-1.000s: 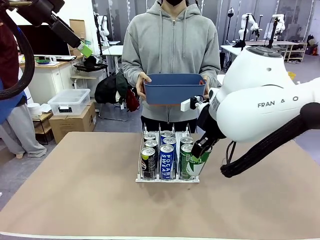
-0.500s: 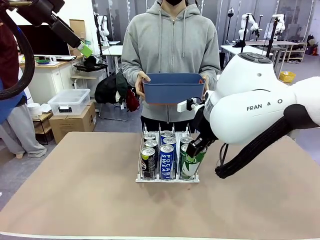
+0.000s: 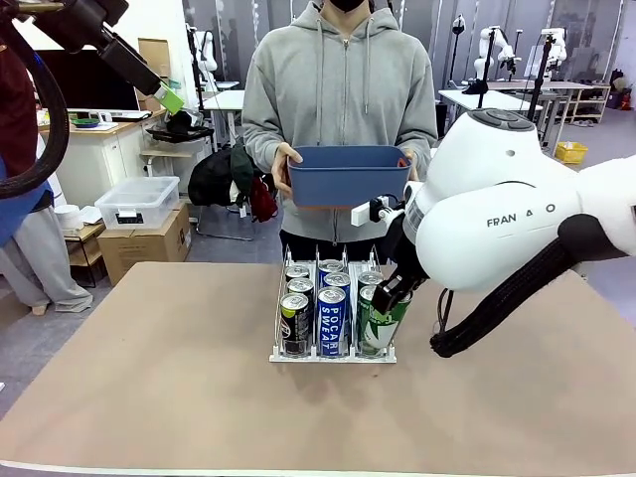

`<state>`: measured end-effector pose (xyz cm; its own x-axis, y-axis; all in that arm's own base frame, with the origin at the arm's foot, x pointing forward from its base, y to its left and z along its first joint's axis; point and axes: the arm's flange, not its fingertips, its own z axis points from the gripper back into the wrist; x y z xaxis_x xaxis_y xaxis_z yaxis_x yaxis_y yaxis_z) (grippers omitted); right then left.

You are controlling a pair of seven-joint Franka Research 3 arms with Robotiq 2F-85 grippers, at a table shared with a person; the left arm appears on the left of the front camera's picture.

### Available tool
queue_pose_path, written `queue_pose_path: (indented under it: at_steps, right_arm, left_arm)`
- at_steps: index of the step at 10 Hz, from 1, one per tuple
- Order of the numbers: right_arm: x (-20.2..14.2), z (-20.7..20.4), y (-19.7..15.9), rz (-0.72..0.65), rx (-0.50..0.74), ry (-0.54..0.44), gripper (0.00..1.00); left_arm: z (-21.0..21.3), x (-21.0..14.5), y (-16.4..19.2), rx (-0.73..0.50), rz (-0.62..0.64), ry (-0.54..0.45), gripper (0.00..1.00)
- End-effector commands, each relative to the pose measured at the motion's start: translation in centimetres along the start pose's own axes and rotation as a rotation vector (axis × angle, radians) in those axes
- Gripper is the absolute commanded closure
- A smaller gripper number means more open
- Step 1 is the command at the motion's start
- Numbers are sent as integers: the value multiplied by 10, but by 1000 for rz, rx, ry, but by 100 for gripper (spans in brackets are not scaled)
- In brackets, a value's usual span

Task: Fill the beverage cans into the dispenser.
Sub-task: Place the picked Sprite in the line of the Automatic Can Dispenser with the same cans.

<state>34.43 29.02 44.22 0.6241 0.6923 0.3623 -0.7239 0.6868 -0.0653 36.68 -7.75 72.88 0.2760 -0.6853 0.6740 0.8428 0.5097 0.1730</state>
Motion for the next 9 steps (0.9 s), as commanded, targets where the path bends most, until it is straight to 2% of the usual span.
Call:
queue_pose_path:
  at_steps: [1, 9]
  right_arm:
    - [18, -7, -11, -9, -56, -42, 42]
    - [49, -30, -39, -41, -9, -66, 42]
  left_arm:
    - [0, -2, 1, 0, 3, 1, 0]
    - [0, -2, 1, 0, 3, 1, 0]
